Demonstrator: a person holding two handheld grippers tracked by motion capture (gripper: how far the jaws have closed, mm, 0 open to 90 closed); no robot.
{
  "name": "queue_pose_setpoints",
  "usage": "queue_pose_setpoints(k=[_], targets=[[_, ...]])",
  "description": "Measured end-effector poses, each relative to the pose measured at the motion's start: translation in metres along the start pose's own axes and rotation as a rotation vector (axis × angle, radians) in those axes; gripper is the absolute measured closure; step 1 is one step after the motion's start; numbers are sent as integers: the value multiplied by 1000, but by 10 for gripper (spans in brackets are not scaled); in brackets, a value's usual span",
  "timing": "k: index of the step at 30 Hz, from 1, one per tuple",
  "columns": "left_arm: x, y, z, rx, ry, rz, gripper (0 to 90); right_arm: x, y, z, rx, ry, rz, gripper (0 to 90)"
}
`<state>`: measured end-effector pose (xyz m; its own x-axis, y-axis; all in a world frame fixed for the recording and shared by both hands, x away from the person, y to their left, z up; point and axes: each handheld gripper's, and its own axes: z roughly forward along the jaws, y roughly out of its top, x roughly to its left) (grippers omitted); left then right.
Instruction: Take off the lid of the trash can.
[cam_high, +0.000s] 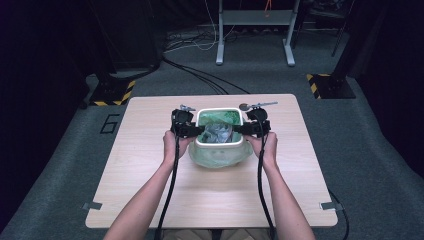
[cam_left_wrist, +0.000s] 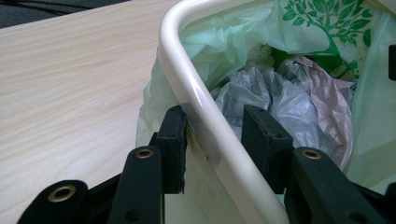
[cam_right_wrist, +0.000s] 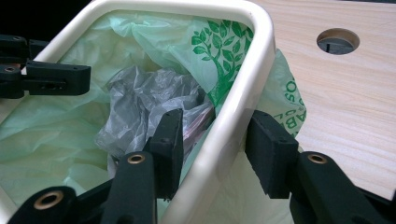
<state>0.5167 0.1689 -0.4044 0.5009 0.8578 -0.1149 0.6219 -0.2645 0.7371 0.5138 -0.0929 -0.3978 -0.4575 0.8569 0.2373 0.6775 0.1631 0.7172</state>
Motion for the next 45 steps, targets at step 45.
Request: queue_pose_setpoints(k=[45], targets=[[-31,20,-46,-89,-49,31,609,9,17,-47,-94,-34,33,729]])
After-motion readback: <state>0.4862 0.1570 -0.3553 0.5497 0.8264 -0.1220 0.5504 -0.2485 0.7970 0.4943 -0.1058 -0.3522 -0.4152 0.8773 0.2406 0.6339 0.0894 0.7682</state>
